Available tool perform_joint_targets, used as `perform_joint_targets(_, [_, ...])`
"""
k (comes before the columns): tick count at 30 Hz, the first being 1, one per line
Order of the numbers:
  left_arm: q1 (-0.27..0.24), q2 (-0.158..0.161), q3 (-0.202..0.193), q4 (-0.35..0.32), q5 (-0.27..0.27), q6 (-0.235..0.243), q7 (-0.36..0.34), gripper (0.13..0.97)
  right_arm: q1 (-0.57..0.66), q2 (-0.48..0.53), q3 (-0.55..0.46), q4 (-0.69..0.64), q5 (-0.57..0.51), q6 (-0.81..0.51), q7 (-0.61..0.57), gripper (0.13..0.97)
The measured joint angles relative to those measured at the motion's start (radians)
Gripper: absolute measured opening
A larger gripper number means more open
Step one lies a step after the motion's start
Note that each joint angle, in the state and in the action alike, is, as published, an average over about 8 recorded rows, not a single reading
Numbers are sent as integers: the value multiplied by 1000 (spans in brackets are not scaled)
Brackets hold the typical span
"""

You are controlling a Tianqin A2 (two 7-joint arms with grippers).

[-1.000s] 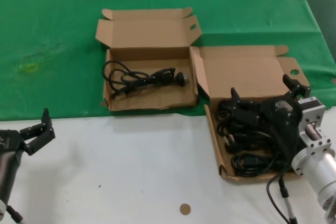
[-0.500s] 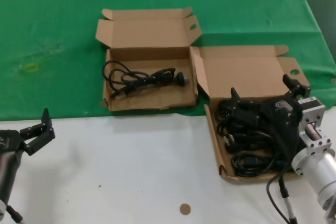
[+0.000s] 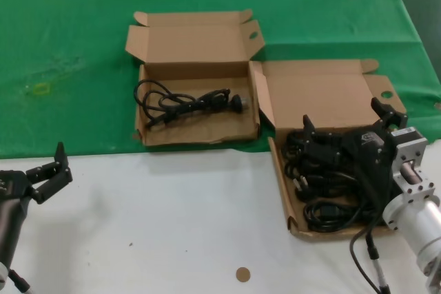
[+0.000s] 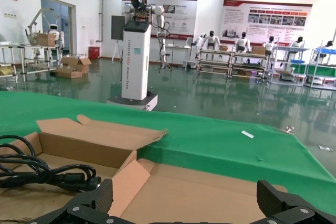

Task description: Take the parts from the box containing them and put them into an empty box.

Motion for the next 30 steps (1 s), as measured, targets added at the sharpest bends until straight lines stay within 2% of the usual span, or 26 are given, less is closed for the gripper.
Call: perform_joint_targets(30, [0,0,0,0,0,0,0,966,0,0,0,0,0,0,0,966])
